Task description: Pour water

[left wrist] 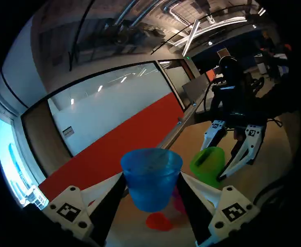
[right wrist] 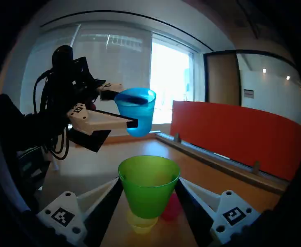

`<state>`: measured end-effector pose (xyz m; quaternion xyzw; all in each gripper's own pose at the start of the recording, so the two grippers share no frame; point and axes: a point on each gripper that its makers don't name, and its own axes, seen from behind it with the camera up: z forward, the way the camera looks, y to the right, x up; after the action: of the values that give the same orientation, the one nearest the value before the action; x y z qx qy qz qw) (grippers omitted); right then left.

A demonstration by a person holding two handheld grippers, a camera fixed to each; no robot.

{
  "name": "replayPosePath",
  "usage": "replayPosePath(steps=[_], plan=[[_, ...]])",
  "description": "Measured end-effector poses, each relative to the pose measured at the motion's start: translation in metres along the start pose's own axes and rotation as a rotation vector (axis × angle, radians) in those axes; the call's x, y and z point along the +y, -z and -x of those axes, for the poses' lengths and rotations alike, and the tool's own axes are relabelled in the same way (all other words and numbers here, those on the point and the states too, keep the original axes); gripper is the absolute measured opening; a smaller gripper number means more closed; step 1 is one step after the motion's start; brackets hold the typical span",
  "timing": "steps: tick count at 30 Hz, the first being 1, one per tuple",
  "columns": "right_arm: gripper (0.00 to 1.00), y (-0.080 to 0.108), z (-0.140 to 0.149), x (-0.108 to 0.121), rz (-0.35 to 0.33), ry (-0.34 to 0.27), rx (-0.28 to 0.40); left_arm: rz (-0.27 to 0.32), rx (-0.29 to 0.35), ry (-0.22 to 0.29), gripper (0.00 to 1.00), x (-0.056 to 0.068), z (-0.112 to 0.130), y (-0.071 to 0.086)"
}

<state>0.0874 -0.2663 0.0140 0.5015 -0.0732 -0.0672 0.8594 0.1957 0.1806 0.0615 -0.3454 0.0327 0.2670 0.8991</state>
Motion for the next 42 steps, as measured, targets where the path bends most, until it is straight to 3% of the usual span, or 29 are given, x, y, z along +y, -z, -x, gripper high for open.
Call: replayPosePath(steps=[11, 32, 42], plan=[[0.89, -0.009, 0.007, -0.008, -0.018, 0.003, -0.003, -0.029, -0.007, -0.105, 0.82, -0.007, -0.003, 0.001], [0.89, -0.025, 0.011, -0.023, -0.055, -0.010, 0.011, -0.046, -0.006, -0.197, 0.82, -0.008, -0.009, -0.002], [0.89, -0.030, 0.008, -0.028, -0.069, -0.006, 0.020, -0.055, -0.001, -0.281, 0.82, -0.006, -0.011, -0.005]])
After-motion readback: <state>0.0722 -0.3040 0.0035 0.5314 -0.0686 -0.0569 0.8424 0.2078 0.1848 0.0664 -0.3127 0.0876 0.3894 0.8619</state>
